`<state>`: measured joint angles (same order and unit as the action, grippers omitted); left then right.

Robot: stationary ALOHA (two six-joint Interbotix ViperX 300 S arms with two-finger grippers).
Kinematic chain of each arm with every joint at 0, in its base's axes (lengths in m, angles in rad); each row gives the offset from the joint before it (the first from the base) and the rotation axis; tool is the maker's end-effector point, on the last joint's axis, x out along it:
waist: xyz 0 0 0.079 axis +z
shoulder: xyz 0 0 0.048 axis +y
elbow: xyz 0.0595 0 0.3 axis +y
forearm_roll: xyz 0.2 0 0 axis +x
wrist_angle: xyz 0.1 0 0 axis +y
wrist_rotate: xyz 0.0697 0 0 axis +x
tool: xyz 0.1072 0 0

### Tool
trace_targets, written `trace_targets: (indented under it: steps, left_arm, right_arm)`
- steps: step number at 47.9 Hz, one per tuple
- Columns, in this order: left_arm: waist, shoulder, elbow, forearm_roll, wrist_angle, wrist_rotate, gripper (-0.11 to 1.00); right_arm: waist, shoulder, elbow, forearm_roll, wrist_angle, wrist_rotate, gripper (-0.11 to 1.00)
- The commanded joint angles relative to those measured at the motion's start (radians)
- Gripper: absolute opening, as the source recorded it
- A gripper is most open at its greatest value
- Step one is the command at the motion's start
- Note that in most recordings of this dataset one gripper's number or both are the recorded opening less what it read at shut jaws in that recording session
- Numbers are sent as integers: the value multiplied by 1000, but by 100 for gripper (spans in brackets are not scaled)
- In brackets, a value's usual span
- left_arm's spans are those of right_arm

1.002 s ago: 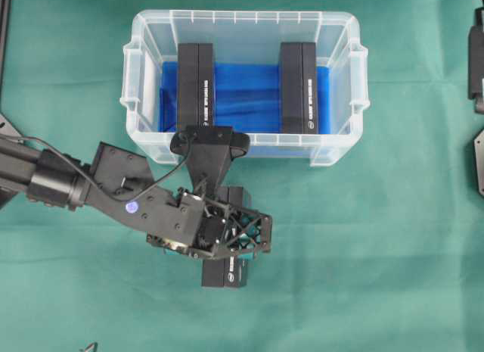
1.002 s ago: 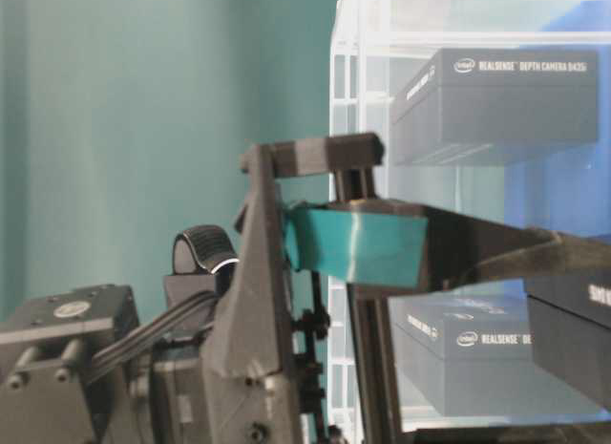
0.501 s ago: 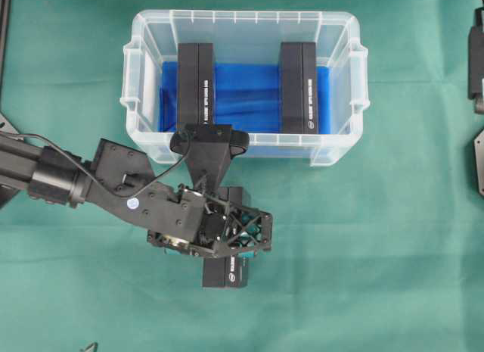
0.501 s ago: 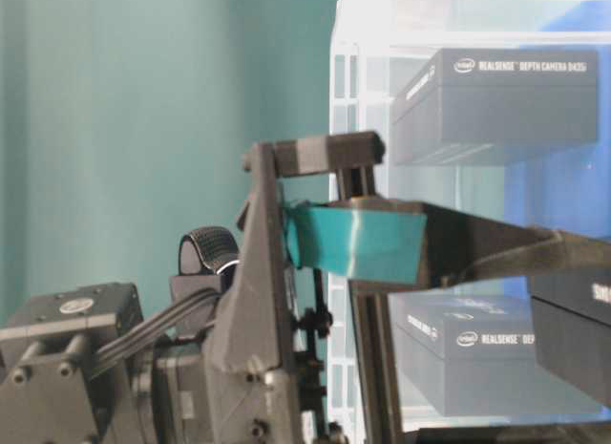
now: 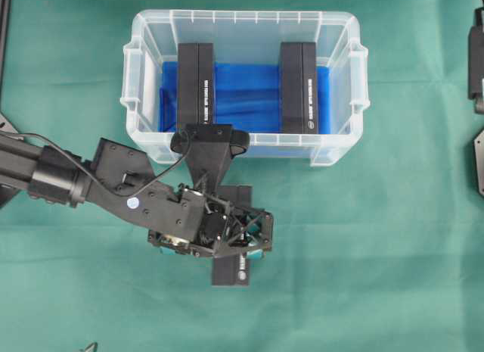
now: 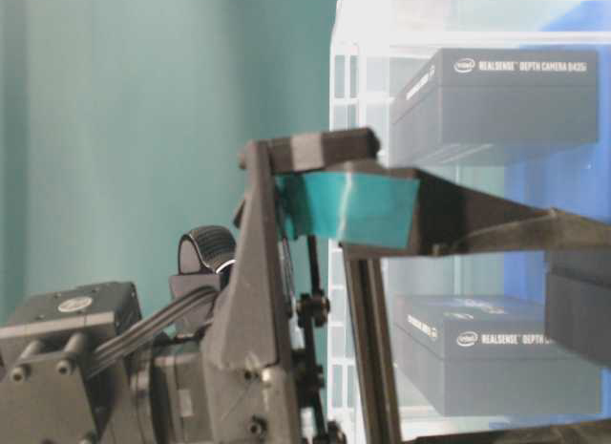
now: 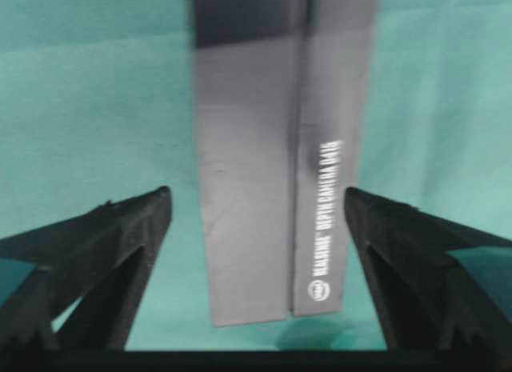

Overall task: Take the box out of the case with the left arm.
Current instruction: 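Lower the box onto the table and open the left gripper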

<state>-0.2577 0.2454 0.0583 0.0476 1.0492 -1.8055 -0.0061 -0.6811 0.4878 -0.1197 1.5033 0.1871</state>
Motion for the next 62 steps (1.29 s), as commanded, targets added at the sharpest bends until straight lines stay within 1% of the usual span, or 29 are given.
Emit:
trace_targets:
  steps: [1, 23, 32, 38, 44, 56, 62]
  left_arm:
    - [0, -29, -14, -2, -3, 0, 99]
    - [0, -34, -29, -3, -3, 3, 98]
    - [-5, -40, -69, -3, 6, 6, 98]
    - [-8, -41, -112, -3, 29, 8, 98]
    - [-9, -44, -161, -3, 89, 9, 98]
    - [-9, -77, -287, 2, 273, 11, 98]
    - [-9, -100, -342, 6, 330, 9, 98]
  right_arm:
    - [-2, -2, -9, 0, -5, 2, 1]
    - [0, -3, -9, 0, -5, 2, 1]
    - [0, -3, -9, 0, -5, 2, 1]
    - [-2, -3, -9, 0, -5, 2, 1]
    - [-2, -3, -11, 0, -5, 2, 1]
    - [0, -6, -9, 0, -3, 2, 1]
    - [-2, -5, -11, 0, -3, 2, 1]
